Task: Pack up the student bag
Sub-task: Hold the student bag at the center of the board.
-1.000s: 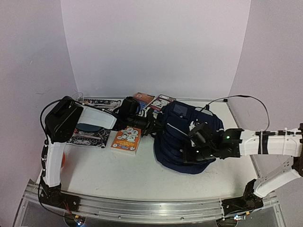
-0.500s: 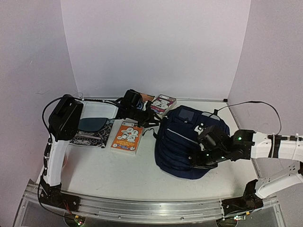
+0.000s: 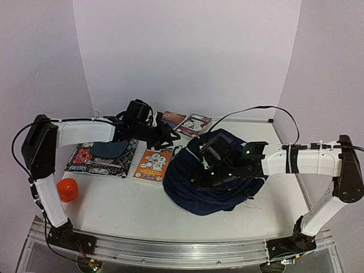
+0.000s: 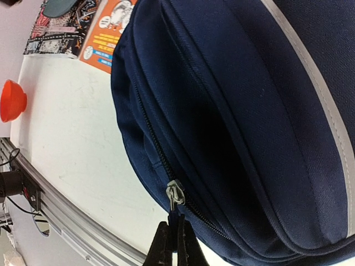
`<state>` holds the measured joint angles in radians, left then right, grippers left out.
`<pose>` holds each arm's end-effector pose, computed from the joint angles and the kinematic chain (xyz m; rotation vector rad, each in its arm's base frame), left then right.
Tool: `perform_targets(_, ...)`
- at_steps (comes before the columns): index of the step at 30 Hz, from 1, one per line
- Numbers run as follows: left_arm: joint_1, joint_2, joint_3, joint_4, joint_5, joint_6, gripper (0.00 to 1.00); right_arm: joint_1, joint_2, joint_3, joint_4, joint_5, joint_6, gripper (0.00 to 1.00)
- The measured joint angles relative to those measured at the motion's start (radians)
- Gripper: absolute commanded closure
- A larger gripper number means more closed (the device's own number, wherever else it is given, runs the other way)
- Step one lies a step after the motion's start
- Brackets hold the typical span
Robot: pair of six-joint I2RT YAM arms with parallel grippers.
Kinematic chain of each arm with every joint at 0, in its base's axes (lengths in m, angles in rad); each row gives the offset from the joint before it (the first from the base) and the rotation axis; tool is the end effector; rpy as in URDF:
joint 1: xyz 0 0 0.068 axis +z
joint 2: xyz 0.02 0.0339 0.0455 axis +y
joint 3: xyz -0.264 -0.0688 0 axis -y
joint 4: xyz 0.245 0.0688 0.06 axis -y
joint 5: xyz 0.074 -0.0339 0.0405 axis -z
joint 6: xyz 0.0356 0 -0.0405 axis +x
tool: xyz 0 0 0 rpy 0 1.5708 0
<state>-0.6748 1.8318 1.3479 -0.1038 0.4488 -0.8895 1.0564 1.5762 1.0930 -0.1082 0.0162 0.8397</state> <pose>0.3192 -0.2752 0.2489 0.0347 2.4357 -1.3039 0.1763 0.3107 0.2557 -0.2457 2.3531 1.0131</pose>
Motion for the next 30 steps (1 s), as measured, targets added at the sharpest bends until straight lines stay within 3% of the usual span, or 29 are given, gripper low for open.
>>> perform_targets(8, -0.149, -0.087, -0.161, 0.008, -0.061, -0.089, 0.52, 0.005, 0.064, 0.043, 0.028, -0.005, -0.020, 1.00)
perform_targets(14, -0.157, -0.143, -0.266, -0.009, -0.156, -0.172, 0.51, 0.006, 0.082, 0.053, 0.032, -0.005, -0.025, 1.00)
perform_targets(26, -0.185, -0.122, -0.264, 0.024, -0.155, -0.219, 0.53, 0.006, 0.095, 0.065, 0.036, -0.018, -0.028, 1.00)
perform_targets(30, -0.207, -0.104, -0.264, 0.030, -0.155, -0.237, 0.62, 0.006, 0.095, 0.065, 0.035, -0.019, -0.029, 1.00)
